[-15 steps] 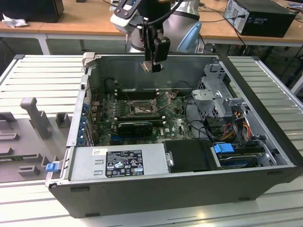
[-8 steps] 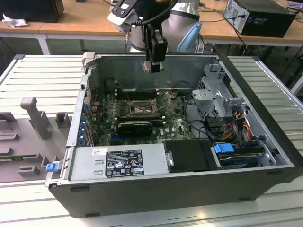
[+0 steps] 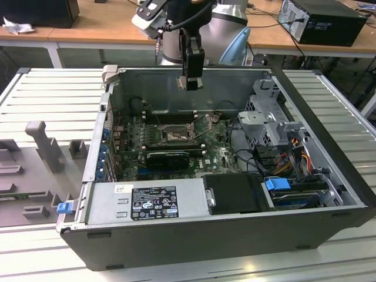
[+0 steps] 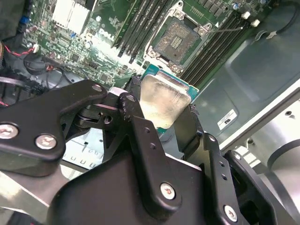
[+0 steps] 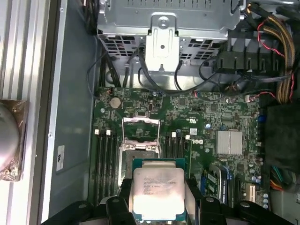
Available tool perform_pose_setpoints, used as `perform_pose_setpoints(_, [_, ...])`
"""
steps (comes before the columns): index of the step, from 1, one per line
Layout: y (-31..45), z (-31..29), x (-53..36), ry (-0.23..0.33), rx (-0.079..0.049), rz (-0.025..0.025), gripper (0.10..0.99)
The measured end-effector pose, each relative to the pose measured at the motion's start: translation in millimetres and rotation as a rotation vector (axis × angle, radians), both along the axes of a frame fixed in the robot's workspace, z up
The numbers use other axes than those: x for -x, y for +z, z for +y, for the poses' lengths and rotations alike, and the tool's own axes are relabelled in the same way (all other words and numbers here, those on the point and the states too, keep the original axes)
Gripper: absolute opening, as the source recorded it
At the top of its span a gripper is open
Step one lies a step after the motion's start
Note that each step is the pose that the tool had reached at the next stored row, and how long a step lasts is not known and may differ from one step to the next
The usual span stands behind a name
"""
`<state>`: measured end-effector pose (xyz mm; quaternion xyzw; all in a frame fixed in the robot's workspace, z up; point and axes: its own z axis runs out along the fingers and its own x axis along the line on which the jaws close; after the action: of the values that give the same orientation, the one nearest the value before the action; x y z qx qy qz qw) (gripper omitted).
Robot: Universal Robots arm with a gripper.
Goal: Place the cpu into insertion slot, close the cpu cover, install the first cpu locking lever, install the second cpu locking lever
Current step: 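Place the cpu into insertion slot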
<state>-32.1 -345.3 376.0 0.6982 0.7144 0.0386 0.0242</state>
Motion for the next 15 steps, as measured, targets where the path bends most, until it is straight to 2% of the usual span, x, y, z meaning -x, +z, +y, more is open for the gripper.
perform_pose_setpoints(5, [0.0, 0.0, 0.0, -0.068, 0.0, 0.0, 0.525])
perform_pose_setpoints(9, [-0.1, 0.0, 0.0, -0.102, 0.0, 0.0, 0.525])
perform_pose_setpoints(11, [-0.3, 0.0, 0.0, -0.137, 0.002, 0.0, 0.525])
perform_pose_setpoints(13, [-0.8, 0.0, 0.0, -0.197, 0.004, -0.0002, 0.525])
perform_pose_setpoints(15, [-2.5, 0.0, 0.0, -0.201, 0.006, -0.0002, 0.525])
